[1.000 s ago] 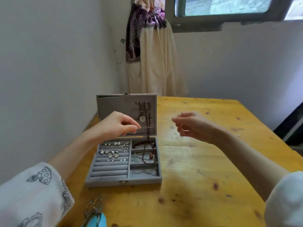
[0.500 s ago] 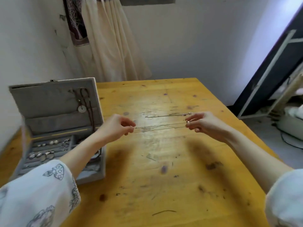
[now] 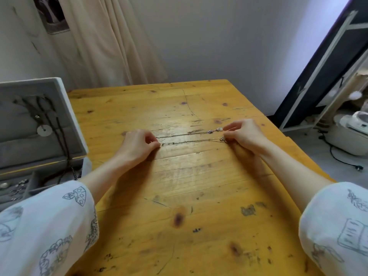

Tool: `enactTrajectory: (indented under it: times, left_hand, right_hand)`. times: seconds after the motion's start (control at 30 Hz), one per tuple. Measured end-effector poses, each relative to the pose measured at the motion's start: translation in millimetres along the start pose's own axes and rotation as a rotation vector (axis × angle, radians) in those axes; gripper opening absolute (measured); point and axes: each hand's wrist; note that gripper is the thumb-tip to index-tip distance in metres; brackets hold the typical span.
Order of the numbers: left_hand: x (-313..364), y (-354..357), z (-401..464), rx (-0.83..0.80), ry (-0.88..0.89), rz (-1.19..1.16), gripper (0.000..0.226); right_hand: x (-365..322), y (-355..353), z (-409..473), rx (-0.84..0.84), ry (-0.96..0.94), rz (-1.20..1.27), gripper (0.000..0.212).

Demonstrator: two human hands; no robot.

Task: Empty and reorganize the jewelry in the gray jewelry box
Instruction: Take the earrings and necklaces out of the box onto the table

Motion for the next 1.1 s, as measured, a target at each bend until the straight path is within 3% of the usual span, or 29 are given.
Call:
enactTrajectory:
  times: [0.27,0.43,0.57,0.7,1.1]
  left_hand:
    - [-6,2,2,0.083,0.069,0.027,0.013]
    - [-10,-2,1,0.02,0.05,0.041,0.017]
    - [-5,-19,-18,-0.106,0.074,0.074,0.033]
    - [-7,-43,-52,-0.174,0.116,0.059,0.035]
    - [-87,-125,-137,0.156,-0.063,-0.114,0.027]
  right_hand:
    - [3,1,11,0.037,0.021,-0.058,0.011]
    - [-3,2,2,0.112,0.023,-0.051,0.021]
    - [-22,0,-20,0.121,-0.046,-0.138,0.024]
    - [-50,9,-52,0.06,-0.158,-0.155,0.025]
    - [-177,104,-139,-0.334,-0.424,-0.11,0.028]
Point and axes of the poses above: each hand's wrist, its own z-axis towards the middle knuckle, its own y-axis out of the palm, x = y × z
